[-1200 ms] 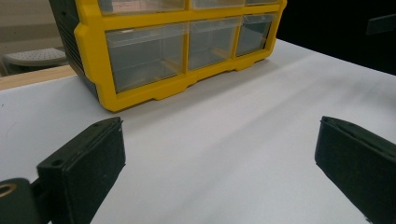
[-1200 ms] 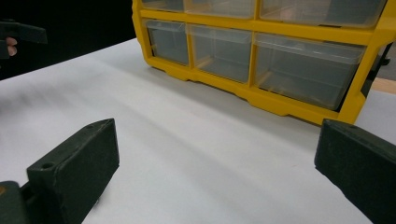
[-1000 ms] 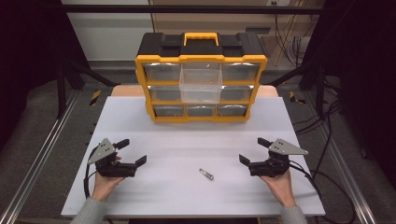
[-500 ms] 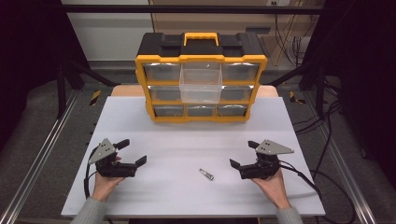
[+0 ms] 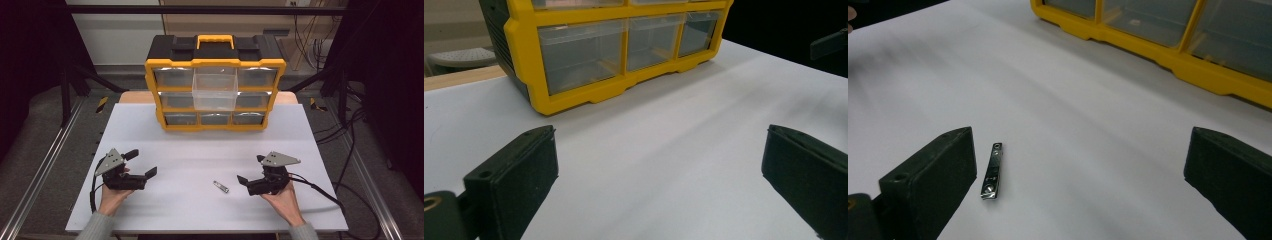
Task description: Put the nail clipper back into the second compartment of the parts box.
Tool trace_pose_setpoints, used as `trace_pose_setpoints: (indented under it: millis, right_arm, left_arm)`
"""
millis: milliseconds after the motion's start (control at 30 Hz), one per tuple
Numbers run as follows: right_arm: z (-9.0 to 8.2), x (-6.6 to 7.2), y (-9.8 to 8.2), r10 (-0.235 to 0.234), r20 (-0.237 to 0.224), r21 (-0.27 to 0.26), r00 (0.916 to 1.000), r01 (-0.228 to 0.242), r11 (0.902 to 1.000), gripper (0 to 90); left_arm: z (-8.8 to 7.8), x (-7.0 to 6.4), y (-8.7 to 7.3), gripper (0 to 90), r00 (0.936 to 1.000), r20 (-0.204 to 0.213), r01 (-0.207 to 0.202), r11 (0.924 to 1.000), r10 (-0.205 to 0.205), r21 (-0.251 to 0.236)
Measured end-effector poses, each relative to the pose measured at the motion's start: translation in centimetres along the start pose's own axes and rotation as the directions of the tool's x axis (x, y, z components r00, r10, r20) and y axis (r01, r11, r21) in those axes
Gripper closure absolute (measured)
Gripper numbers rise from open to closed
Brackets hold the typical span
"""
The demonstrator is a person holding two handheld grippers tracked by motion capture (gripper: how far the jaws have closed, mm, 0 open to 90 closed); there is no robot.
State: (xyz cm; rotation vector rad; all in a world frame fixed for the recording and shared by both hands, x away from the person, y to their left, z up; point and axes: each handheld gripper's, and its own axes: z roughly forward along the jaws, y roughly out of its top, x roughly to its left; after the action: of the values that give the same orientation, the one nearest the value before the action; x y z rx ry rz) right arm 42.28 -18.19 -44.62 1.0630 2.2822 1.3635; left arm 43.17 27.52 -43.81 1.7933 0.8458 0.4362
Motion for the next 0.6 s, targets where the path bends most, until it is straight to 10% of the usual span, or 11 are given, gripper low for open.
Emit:
trace_pose_setpoints:
  millis: [600]
  right_arm:
    - [2.3,2.3,-0.2,-0.018,-0.049,0.071,0.9987,0.021,0.9973,1.2]
  left_arm:
    - [0.0,0.0,-0.1,1.4,1.0000,-0.006,0.002,1.0000,-0.001,0.003]
